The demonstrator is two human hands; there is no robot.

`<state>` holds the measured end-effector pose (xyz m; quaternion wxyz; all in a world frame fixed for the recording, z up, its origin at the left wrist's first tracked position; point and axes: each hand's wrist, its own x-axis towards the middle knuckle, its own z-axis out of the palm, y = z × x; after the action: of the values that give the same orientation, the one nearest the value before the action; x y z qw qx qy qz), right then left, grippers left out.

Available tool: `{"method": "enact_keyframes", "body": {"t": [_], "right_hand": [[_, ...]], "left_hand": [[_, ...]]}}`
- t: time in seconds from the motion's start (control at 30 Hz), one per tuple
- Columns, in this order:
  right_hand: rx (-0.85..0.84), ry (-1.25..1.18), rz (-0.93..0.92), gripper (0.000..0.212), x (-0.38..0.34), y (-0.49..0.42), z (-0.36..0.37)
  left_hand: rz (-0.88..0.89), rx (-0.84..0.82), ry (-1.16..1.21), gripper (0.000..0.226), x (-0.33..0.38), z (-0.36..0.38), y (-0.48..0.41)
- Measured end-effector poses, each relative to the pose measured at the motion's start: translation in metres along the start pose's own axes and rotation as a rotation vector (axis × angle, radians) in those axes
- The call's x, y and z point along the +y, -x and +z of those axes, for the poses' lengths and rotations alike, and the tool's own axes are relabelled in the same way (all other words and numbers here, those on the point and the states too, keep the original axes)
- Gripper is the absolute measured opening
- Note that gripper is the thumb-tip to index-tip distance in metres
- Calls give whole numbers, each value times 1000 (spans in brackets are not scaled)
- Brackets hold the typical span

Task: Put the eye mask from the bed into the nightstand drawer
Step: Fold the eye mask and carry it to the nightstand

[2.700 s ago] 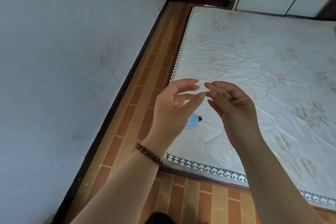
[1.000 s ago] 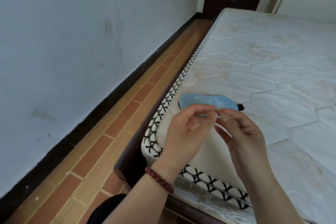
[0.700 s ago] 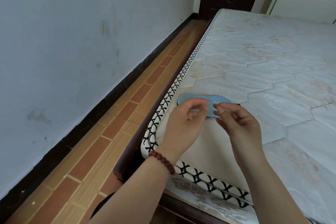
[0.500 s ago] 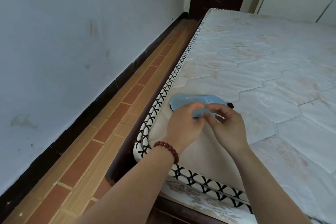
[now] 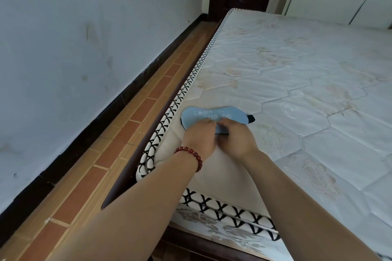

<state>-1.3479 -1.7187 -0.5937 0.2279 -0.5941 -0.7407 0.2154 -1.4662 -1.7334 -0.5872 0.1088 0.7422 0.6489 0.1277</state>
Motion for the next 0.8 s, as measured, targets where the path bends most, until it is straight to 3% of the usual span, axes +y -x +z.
{"method": "enact_keyframes", "body": {"t": [0.33, 0.5, 0.6, 0.67, 0.8], "right_hand": [[15, 165, 35, 27, 9, 26, -3], [61, 153, 21, 23, 14, 59, -12], [100, 141, 11, 36, 17, 76, -19], [105, 133, 44, 29, 19, 86, -23], [-65, 142, 116, 30, 25, 100, -37]], "left_hand": [[68, 27, 69, 47, -3, 14, 25], [100, 23, 107, 45, 11, 19, 47], [144, 37, 118, 42, 21, 20, 60], [177, 29, 129, 38, 29, 21, 68], [192, -8, 154, 33, 39, 23, 78]]}}
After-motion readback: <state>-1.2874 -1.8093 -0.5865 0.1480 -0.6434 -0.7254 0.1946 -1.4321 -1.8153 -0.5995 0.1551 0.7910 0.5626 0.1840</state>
